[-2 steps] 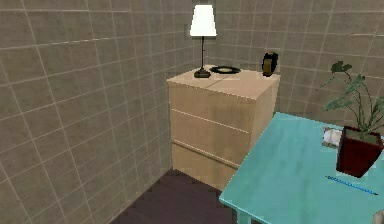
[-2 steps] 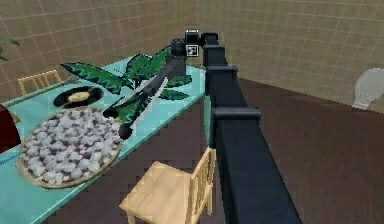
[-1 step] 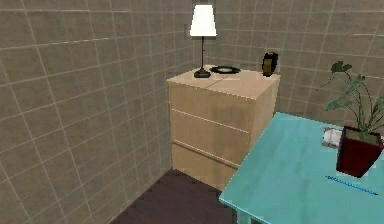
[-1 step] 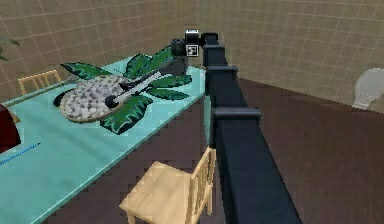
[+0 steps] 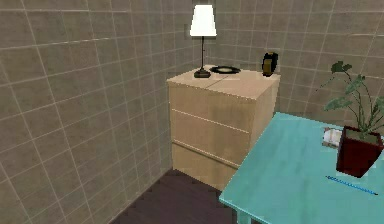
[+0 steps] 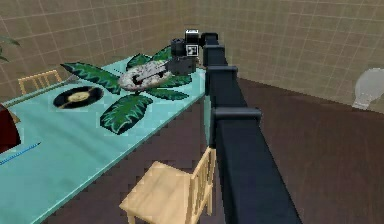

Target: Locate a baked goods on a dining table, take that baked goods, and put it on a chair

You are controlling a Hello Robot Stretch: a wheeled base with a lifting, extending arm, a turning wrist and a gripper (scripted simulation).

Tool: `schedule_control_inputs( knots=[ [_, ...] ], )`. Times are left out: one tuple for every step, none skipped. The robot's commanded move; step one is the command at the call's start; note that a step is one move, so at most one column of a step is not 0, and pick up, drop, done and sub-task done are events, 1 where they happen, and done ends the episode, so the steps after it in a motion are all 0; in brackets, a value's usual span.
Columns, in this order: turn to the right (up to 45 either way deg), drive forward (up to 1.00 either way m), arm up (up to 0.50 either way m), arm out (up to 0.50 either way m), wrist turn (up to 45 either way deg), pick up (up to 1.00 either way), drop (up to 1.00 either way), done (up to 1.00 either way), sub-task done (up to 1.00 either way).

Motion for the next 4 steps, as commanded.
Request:
schedule_control_inputs(
  knots=[
    [0.0, 0.00, 0.00, 0.00, 12.0, 0.00, 0.00, 0.00, 0.00],
    [0.0, 0.00, -0.42, 0.00, 0.0, 0.00, 0.00, 0.00, 0.00],
    [0.0, 0.00, -0.50, 0.00, 0.0, 0.00, 0.00, 0.00, 0.00],
    [0.0, 0.00, 0.00, 0.00, 0.0, 0.00, 1.00, 0.00, 0.00]
  ],
)
